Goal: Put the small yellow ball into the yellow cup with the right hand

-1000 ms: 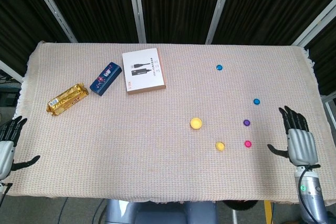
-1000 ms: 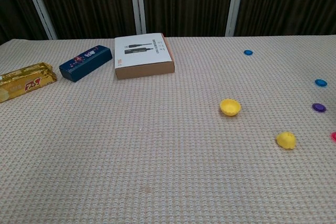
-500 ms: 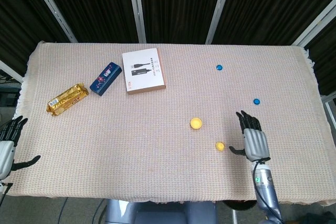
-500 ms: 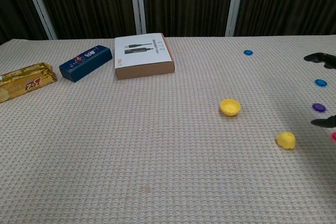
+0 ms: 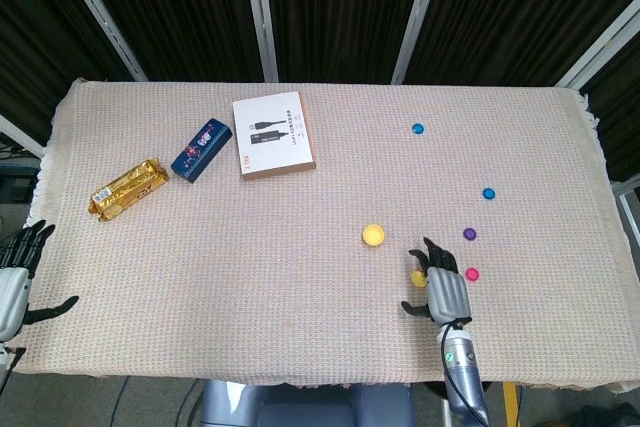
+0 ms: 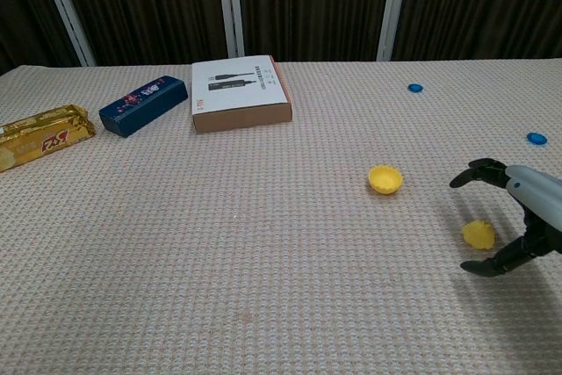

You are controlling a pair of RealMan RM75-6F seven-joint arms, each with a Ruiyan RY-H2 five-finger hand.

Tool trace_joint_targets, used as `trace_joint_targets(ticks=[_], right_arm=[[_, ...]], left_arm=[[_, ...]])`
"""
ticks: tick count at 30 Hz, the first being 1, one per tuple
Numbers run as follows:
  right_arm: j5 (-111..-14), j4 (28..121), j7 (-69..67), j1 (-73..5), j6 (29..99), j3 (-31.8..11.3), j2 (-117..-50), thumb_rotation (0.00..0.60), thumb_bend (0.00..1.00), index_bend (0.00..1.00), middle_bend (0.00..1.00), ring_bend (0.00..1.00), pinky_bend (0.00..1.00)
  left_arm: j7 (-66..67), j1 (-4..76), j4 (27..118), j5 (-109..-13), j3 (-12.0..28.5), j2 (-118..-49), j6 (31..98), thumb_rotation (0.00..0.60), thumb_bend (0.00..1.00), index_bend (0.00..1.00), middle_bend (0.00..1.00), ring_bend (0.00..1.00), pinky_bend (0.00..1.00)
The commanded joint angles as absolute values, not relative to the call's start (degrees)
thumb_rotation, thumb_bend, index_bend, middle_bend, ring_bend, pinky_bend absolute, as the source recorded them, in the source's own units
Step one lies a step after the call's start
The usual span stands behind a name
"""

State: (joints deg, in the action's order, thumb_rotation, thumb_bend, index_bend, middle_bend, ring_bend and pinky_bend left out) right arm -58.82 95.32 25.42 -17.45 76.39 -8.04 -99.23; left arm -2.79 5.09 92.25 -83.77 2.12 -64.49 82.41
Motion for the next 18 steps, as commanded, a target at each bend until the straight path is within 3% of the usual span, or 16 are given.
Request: trace_joint_targets(ticks=[1, 10, 18], right_arm=[[-58.84, 94.95, 25.61, -17.58, 76.21, -7.97, -99.91, 0.6, 0.11, 0.27, 0.0, 0.0, 0.0], [-58.05, 92.75, 26.36, -18.93, 74.31, -9.07, -101.19, 0.6, 0.13, 0.38, 0.0, 0.0, 0.0], [-58.61, 90.51, 26.14, -19.97, 72.6, -9.17, -101.48, 0.6, 0.15, 0.39, 0.0, 0.0, 0.0]], left_arm=[[-2.78, 5.09, 92.25, -83.79, 2.12, -64.5, 82.45, 0.6, 0.03, 0.0, 0.0, 0.0, 0.14], [-2.92, 5.1, 92.11, -83.85, 2.06, -64.51, 82.45, 0.6, 0.03, 0.0, 0.0, 0.0, 0.14], [-2.64, 5.05, 92.21, -83.76, 2.06, -64.48, 82.55, 0.6, 0.03, 0.0, 0.0, 0.0, 0.14]])
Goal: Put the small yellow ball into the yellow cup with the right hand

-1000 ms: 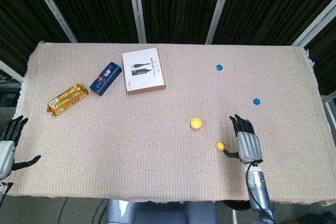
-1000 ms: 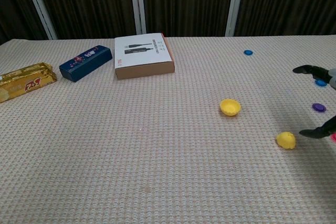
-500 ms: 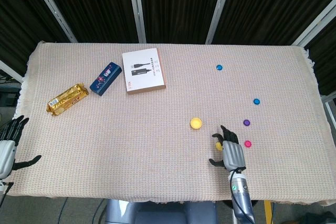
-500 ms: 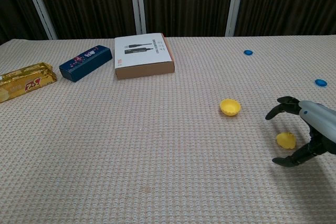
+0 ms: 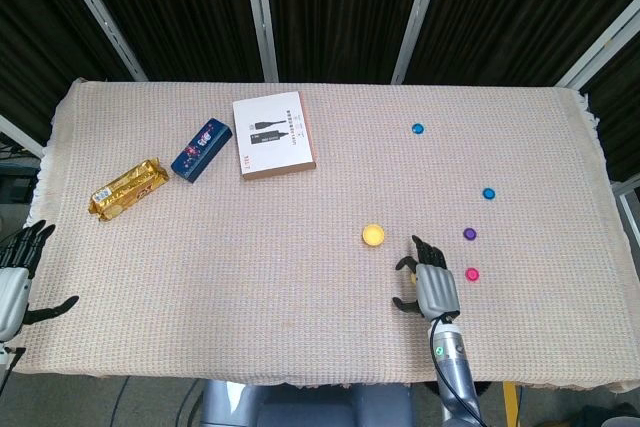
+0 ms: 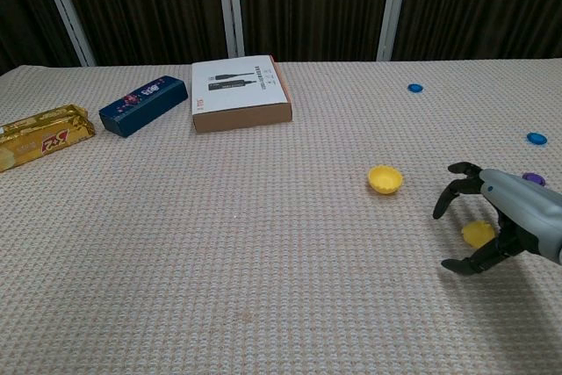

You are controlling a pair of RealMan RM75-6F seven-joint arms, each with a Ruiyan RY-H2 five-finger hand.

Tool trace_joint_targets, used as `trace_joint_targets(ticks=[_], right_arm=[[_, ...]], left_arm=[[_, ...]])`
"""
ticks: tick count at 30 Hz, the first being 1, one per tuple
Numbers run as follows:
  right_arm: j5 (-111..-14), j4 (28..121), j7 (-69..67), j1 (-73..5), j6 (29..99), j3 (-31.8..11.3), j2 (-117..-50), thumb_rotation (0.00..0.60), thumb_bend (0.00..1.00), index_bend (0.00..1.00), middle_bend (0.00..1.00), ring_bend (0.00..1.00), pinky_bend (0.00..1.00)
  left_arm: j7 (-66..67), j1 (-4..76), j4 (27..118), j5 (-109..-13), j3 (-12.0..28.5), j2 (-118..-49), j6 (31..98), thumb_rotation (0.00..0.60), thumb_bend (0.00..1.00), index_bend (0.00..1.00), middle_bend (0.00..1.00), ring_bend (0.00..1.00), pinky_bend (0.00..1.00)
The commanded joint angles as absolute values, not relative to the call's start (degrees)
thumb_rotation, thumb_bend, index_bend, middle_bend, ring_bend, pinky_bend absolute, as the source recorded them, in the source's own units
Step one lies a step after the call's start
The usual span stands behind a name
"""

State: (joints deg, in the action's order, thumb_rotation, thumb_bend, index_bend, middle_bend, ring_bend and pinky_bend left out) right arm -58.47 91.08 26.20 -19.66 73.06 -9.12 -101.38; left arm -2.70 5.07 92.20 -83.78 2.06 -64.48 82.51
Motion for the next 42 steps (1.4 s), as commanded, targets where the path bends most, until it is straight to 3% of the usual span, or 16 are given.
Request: trace_joint_targets(ticks=[1, 19, 42], right_arm=[[-58.66, 90.08, 26.07, -20.15, 72.26, -9.21, -101.52, 0.6, 0.15, 0.39, 0.0, 0.0, 0.0], [-57.35, 86.75, 24.34, -21.79, 67.44, -9.87, -99.06, 0.6, 0.25, 0.4, 0.0, 0.0, 0.0], [-58.05, 86.53, 22.16, -21.49, 67.05, -8.94, -96.8, 0.6, 0.27, 0.43, 0.0, 0.0, 0.0]], left_arm=[[-2.58, 5.02, 92.2, -83.74, 2.05, -64.48, 82.58, 0.6, 0.03, 0.0, 0.0, 0.0, 0.14], [-2.46, 5.09, 92.63, -83.74, 1.85, -64.3, 82.25, 0.6, 0.03, 0.0, 0.0, 0.0, 0.14], [-2.12, 5.12, 92.99, -83.73, 1.72, -64.12, 82.14, 0.6, 0.03, 0.0, 0.0, 0.0, 0.14]])
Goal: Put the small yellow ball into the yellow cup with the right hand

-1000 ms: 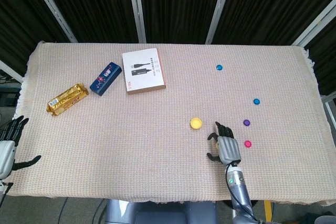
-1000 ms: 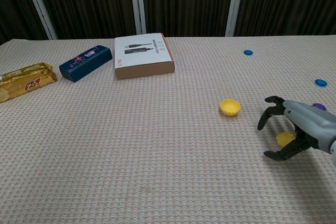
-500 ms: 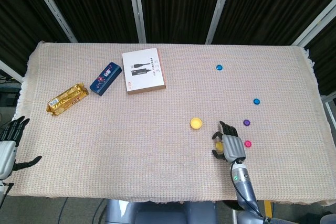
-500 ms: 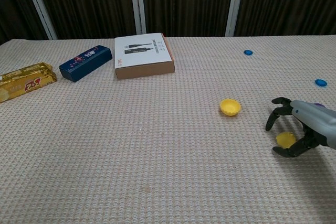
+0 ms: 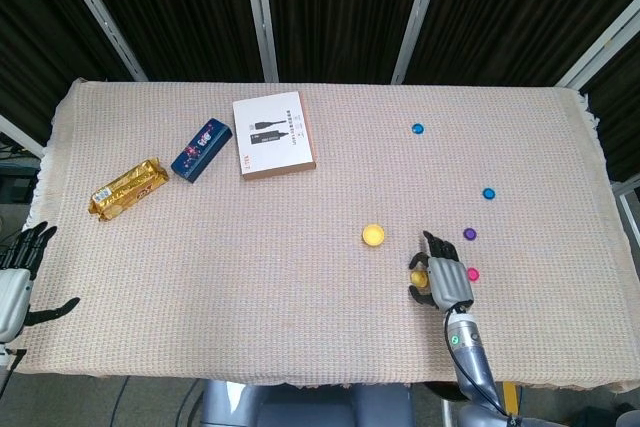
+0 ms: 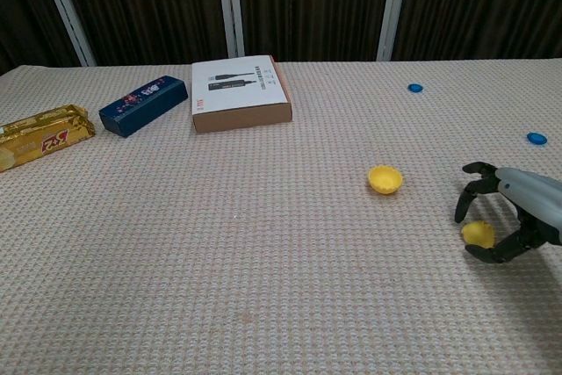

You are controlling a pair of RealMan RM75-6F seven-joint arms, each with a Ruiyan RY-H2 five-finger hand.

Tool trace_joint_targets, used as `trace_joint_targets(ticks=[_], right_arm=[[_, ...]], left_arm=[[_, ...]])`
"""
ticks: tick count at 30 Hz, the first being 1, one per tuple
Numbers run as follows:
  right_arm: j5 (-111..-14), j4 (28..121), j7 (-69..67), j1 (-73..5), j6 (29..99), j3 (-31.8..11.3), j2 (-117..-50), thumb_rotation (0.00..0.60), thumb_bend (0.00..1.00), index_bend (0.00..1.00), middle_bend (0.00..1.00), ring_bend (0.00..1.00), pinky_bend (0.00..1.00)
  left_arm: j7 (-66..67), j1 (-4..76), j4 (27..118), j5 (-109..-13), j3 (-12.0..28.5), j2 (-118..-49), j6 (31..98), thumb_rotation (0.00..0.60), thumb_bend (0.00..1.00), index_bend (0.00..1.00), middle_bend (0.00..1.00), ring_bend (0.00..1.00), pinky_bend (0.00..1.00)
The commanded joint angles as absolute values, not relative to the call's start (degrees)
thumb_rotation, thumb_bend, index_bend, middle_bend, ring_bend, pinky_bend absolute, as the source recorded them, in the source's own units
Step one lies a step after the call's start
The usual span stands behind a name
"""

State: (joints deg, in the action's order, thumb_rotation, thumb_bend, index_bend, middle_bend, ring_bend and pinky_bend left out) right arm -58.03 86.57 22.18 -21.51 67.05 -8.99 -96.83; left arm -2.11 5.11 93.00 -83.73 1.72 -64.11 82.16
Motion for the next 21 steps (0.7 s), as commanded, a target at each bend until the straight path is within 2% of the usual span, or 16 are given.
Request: trace_joint_targets(ticks=[1, 21], right_arm=[[-58.1, 86.51, 22.11, -21.48, 67.05, -8.88, -96.78, 0.6, 0.27, 0.43, 0.0, 0.0, 0.0], [-60.58, 85.3, 19.69, -20.56, 68.12, -8.09, -96.86, 0.6, 0.27, 0.48, 0.0, 0.0, 0.0]], left_arm=[[-2.14, 5.14, 93.0, -83.71, 1.73, -64.12, 82.11, 0.6, 0.03, 0.0, 0.0, 0.0, 0.14], [-2.11, 5.16, 93.15, -83.72, 1.69, -64.03, 82.06, 0.6, 0.03, 0.0, 0.0, 0.0, 0.14]])
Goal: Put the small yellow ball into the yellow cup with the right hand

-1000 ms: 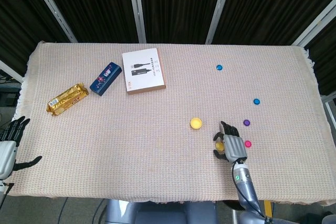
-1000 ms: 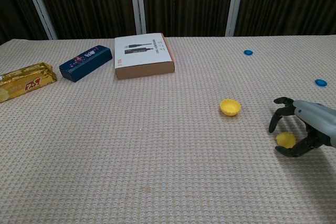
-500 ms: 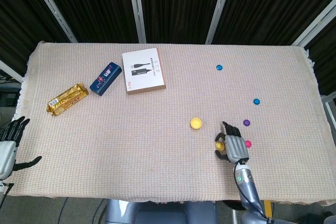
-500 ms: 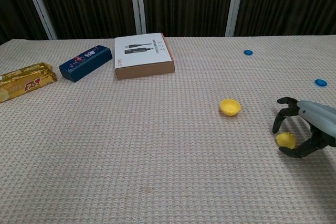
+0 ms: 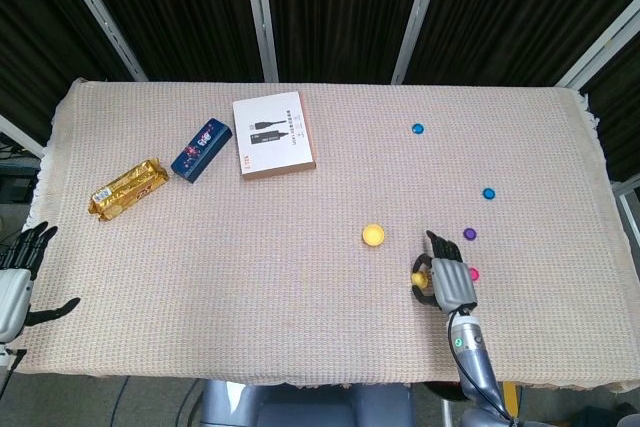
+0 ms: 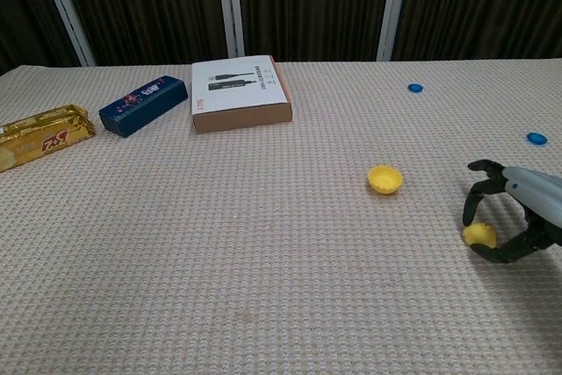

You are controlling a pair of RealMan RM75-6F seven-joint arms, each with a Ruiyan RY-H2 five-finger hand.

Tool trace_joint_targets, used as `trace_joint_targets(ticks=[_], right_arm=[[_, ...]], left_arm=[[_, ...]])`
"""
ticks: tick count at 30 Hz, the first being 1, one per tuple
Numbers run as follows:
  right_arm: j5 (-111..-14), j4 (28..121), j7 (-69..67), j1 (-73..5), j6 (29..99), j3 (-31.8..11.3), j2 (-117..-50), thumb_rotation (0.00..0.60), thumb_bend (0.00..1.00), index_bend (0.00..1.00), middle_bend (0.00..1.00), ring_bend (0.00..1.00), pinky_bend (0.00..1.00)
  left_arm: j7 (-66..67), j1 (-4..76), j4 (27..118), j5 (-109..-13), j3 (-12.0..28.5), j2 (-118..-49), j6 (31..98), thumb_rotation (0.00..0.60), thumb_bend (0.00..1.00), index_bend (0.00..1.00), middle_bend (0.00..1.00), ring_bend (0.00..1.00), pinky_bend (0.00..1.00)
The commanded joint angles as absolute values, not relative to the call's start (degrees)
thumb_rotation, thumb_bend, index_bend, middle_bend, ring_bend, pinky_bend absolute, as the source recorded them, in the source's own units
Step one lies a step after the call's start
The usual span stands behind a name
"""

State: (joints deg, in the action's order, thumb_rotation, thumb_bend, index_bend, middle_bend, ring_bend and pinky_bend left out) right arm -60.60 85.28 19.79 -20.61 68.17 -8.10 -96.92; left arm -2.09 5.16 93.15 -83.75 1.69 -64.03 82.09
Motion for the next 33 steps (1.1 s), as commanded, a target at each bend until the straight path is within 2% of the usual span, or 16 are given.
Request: trace_joint_targets(ticks=[1, 11, 20, 33], right_arm=[[-60.63, 85.28, 19.56, -20.51, 68.14, -8.11, -96.83, 0.6, 0.27, 0.47, 0.0, 0.0, 0.0], [-62.16, 84.71, 18.18, -20.26, 68.87, -8.31, -96.98, 0.6, 0.27, 0.5, 0.0, 0.0, 0.0], [-61.59, 84.95, 18.52, -20.05, 67.89, -7.89, -96.29, 0.6, 0.26, 0.35, 0.0, 0.0, 0.0], [-60.57, 84.31, 19.14, -19.67, 67.65, -7.99, -95.71, 0.6, 0.26, 0.38, 0.0, 0.0, 0.0]], left_arm=[[-2.12, 5.16, 93.16, -83.71, 1.69, -64.03, 82.06, 0.6, 0.03, 0.0, 0.0, 0.0, 0.14], [-2.08, 5.19, 93.27, -83.74, 1.67, -63.98, 82.02, 0.6, 0.03, 0.0, 0.0, 0.0, 0.14], [-2.17, 5.18, 93.29, -83.77, 1.65, -63.96, 82.04, 0.6, 0.04, 0.0, 0.0, 0.0, 0.14], [-2.33, 5.24, 93.28, -84.03, 1.53, -63.92, 81.98, 0.6, 0.03, 0.0, 0.0, 0.0, 0.15]])
